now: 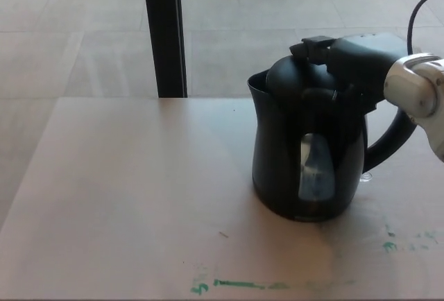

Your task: The robot uses its right hand to push down on the lid of a kettle kept in the middle of the desk to close it

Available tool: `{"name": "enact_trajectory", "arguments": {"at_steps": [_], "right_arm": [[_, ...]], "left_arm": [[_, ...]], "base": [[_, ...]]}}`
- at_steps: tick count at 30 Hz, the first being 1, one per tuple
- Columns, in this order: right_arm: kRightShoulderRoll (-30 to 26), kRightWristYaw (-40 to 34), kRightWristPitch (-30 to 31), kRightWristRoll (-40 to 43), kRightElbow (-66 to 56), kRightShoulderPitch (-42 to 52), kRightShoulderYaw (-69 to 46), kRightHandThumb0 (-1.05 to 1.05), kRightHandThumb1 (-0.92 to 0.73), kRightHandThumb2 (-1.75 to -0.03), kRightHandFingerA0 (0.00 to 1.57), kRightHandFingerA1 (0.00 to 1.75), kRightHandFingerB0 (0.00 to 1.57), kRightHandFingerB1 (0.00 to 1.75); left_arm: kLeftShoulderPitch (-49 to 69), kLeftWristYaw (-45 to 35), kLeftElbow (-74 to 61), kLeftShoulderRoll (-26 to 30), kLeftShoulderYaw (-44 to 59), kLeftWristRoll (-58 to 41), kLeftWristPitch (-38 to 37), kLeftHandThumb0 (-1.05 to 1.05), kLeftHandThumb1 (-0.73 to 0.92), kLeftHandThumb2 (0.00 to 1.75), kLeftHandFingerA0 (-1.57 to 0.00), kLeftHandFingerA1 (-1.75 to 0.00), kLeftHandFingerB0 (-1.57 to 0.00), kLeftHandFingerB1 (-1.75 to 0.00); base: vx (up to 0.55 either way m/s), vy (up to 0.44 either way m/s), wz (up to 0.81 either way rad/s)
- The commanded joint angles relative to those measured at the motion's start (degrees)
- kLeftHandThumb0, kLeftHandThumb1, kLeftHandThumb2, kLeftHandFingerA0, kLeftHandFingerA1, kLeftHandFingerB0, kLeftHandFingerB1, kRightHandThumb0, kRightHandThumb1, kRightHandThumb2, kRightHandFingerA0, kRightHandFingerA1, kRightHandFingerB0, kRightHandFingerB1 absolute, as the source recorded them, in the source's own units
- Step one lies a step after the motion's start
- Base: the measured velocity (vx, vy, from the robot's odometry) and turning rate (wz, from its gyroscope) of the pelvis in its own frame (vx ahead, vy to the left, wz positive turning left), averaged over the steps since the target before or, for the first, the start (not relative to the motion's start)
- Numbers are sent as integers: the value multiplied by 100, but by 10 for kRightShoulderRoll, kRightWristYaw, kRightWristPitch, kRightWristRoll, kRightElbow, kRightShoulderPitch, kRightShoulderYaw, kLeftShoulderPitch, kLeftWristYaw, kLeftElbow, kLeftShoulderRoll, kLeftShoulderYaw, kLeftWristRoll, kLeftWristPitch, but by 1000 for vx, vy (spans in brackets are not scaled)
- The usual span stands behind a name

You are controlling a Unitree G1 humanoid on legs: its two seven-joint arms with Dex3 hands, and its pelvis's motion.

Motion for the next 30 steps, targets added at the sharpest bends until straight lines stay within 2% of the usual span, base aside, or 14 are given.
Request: {"name": "enact_trajectory", "arguments": {"at_steps": [1, 2, 3, 5, 6, 17, 18, 19, 24, 26, 27, 28, 29, 30], "right_arm": [[45, 64, -10, -55, 22, 83, 82, -83, -76, -64, 23, 42, 22, 33], [48, 69, -6, -60, 24, 88, 89, -83, -76, -64, 19, 42, 19, 32], [52, 73, 1, -68, 26, 101, 101, -83, -75, -63, 20, 43, 20, 32], [50, 65, -1, -73, 27, 118, 108, -83, -74, -63, 20, 44, 21, 32], [49, 67, -3, -73, 31, 122, 110, -83, -75, -63, 19, 44, 21, 31], [20, 61, -15, -50, 32, 83, 54, -84, -79, -65, 21, 45, 18, 33], [12, 66, -12, -38, 34, 57, 31, -84, -62, -101, 17, 52, 11, 44], [15, 68, -9, -35, 40, 48, 25, -82, -78, -64, 23, 44, 19, 32], [16, 80, -19, -24, 65, -5, -6, -85, -80, -65, 17, 42, 20, 31], [27, 106, 9, 1, 77, -22, -32, -85, -79, -64, 13, 40, 18, 31], [31, 109, 11, 21, 92, -40, -56, -87, -78, -64, 15, 39, 18, 31], [31, 111, 1, 26, 102, -48, -65, -89, -80, -64, 13, 39, 15, 31], [32, 115, 13, 33, 100, -53, -78, -40, -34, -100, 0, 51, 0, 50], [29, 114, 1, 44, 105, -57, -92, -40, -35, -101, 0, 51, 0, 49]], "left_arm": [[-2, 3, -1, 17, 4, -7, 7, -69, 69, 61, -46, -46, -31, -33], [0, -1, -4, 17, 7, -11, 9, -68, 67, 60, -47, -50, -31, -35], [2, -1, -6, 16, 9, -13, 8, -74, 55, 90, -47, -59, -28, -47], [-2, 8, 0, 17, 5, -6, 6, -71, 53, 92, -45, -60, -27, -47], [-4, 12, 1, 18, 2, -3, 6, -71, 66, 60, -52, -51, -37, -35], [8, -10, -13, 19, 10, -14, 10, -67, 69, 61, -46, -51, -32, -35], [3, -2, -6, 19, 10, -12, 17, -67, 68, 61, -46, -47, -31, -34], [3, 2, -8, 19, 8, -9, 13, -67, 69, 61, -46, -48, -31, -34], [3, 7, 0, 18, 7, -6, 9, -69, 67, 61, -50, -50, -37, -35], [5, 8, -2, 16, 9, -9, 11, -69, 68, 61, -52, -53, -37, -35], [7, 4, -2, 18, 6, -7, 10, -77, 59, 92, -48, -59, -30, -47], [6, 10, 3, 17, 4, -3, 7, -68, 69, 61, -53, -50, -36, -34], [7, 1, 3, 16, 11, -11, 7, -65, 67, 61, -50, -51, -34, -35], [8, 0, 5, 16, 11, -10, 4, -66, 67, 60, -50, -52, -34, -35]], "base": [[0, 0, 0], [0, 0, 0], [0, 0, 0], [0, 0, 0], [0, 0, 0], [0, 0, 0], [0, 0, 0], [0, 0, 0], [0, 0, 0], [0, 0, 0], [0, 0, 0], [0, 0, 0], [0, 0, 0], [0, 0, 0]]}}
